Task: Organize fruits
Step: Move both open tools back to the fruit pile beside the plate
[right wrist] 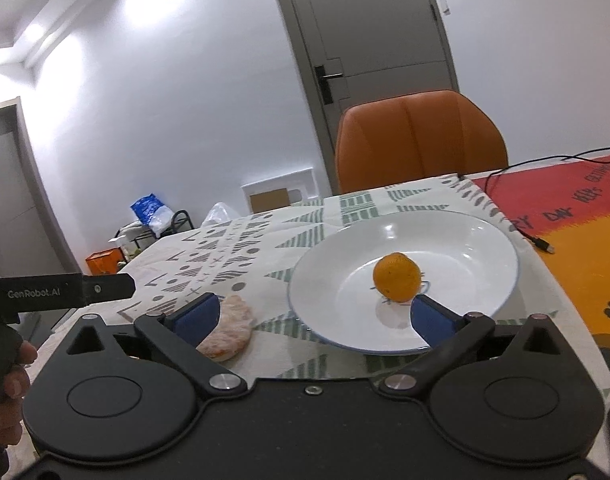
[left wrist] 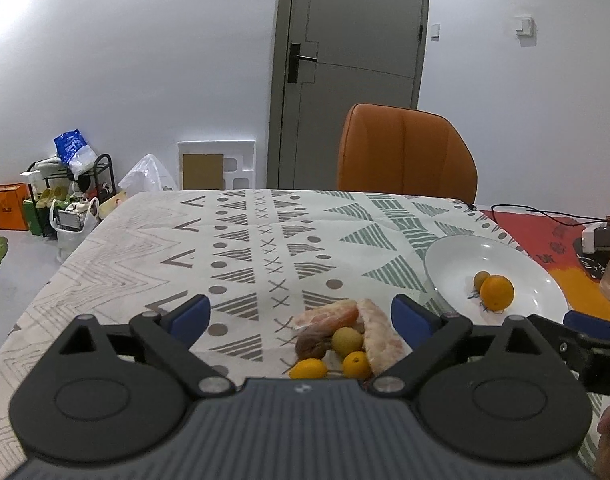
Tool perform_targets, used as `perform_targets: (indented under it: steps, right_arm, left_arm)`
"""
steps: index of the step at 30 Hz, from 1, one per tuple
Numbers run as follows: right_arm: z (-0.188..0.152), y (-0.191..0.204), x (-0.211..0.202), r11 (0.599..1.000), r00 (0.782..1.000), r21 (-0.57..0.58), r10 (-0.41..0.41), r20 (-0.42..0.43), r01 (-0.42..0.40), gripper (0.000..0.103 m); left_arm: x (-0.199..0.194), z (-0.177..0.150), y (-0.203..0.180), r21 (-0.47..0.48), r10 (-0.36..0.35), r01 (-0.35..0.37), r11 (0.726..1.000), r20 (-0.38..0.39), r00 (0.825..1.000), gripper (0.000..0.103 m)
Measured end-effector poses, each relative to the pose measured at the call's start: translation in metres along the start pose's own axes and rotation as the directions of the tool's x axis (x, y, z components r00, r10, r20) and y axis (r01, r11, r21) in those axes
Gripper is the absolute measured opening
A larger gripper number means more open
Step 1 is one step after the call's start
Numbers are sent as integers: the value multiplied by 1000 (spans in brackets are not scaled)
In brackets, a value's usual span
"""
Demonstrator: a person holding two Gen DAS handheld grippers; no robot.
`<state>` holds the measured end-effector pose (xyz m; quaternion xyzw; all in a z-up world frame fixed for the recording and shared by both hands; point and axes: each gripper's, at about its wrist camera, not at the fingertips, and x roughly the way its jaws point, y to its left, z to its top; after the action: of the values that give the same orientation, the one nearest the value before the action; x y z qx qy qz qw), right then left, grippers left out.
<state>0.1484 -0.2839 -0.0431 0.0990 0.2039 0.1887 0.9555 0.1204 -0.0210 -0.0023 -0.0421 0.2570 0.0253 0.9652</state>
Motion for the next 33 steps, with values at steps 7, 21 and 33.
perform_targets:
  steps: [7, 21, 33]
  right_arm:
    - [0, 14, 1, 999, 999, -23, 47, -16, -47, 103]
    - [-4, 39, 12, 992, 991, -62, 105, -78, -110, 102]
    - [-9, 52, 26, 988, 982, -71, 129, -136, -140, 85]
  left_arm:
    - [-7, -4, 14, -19, 5, -4, 1000, 13, 1000, 96]
    - [-5, -15, 37, -81, -15, 15, 997, -5, 1000, 93]
    - [4, -24, 47, -111, -55, 51, 992, -30, 998, 76]
